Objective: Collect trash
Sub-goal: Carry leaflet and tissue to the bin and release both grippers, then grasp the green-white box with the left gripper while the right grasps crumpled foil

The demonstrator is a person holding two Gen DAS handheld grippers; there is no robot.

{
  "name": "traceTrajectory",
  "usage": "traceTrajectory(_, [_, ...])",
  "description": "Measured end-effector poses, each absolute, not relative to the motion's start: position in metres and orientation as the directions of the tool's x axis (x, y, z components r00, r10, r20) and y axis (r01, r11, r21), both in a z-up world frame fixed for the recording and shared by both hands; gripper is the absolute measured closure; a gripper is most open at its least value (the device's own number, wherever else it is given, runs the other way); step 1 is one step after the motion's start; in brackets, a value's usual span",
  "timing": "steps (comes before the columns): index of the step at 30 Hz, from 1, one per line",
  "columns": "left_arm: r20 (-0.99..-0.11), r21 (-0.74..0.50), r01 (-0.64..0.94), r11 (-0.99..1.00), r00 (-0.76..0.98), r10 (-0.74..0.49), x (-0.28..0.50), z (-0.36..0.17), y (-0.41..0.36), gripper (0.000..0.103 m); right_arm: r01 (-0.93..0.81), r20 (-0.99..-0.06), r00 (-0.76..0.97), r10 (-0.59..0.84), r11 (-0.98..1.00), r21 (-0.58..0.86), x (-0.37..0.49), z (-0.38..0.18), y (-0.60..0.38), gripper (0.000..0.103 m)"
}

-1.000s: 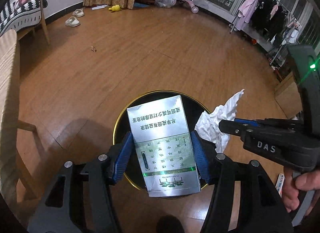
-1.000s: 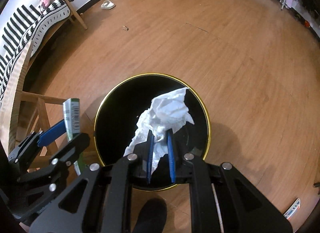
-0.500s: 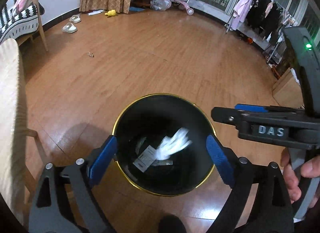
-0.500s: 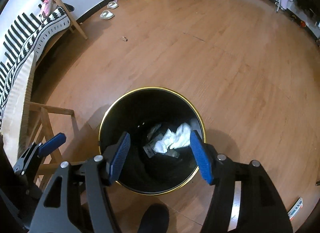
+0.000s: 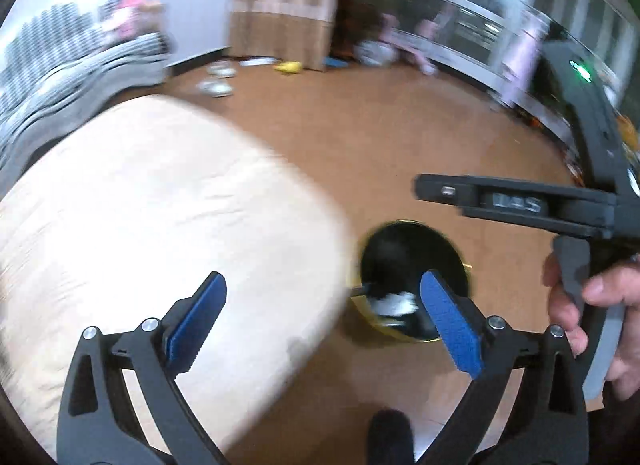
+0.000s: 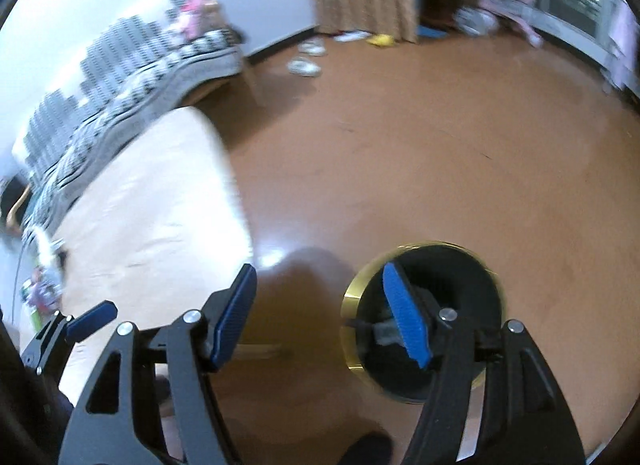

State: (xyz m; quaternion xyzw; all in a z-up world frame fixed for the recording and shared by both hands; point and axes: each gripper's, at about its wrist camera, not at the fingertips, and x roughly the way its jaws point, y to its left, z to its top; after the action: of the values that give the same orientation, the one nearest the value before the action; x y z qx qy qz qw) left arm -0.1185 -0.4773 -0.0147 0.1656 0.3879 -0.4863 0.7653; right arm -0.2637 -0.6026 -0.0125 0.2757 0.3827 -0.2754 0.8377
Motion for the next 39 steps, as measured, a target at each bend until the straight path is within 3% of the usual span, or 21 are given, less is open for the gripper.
traceTrajectory(9, [-0.741, -0.037, 0.546, 0.837, 0.547, -0.39, 0.007, 0.019, -0.258, 0.008, 0.365, -0.769, 0.639, -0.023, 0.889, 0.277, -0.108, 0.015, -0.442, 0.039])
traceTrajectory(16, [-0.755, -0.059, 0.345, 0.937, 0.599, -0.268, 0.054, 0.006, -0.118, 0.008, 0.152, -0.772, 0.626, 0.111, 0.953, 0.261, -0.016, 0.017, -0.313, 0.039])
traceTrajectory(25, [-0.781, -0.151, 0.315, 0.937, 0.543, -0.308, 0.103, -0.021, -0.073, 0.008, 0.065, -0.799, 0.581, 0.155, 0.97, 0.236, 0.043, -0.014, -0.238, 0.039])
traceTrajectory(34, [-0.83, -0.126, 0.316, 0.94, 0.486, -0.275, 0.116, -0.045, -0.086, 0.009, 0.049, -0.826, 0.56, 0.065, 0.993, 0.111, 0.08, -0.039, -0.213, 0.044])
traceTrajectory(36, [-0.829, -0.127, 0.326, 0.937, 0.484, -0.281, 0.114, -0.045, -0.087, 0.023, 0.05, -0.831, 0.553, 0.066, 0.992, 0.112, 0.084, -0.043, -0.212, 0.059])
traceTrajectory(38, [-0.834, -0.107, 0.352, 0.93, 0.478, -0.277, 0.112, -0.044, -0.092, 0.058, 0.043, -0.833, 0.548, 0.076, 0.992, 0.119, 0.084, -0.046, -0.212, 0.083])
traceTrajectory(39, [-0.836, -0.093, 0.353, 0.931, 0.48, -0.265, 0.109, -0.041, -0.094, 0.06, 0.045, -0.83, 0.553, 0.076, 0.992, 0.121, 0.083, -0.045, -0.213, 0.084])
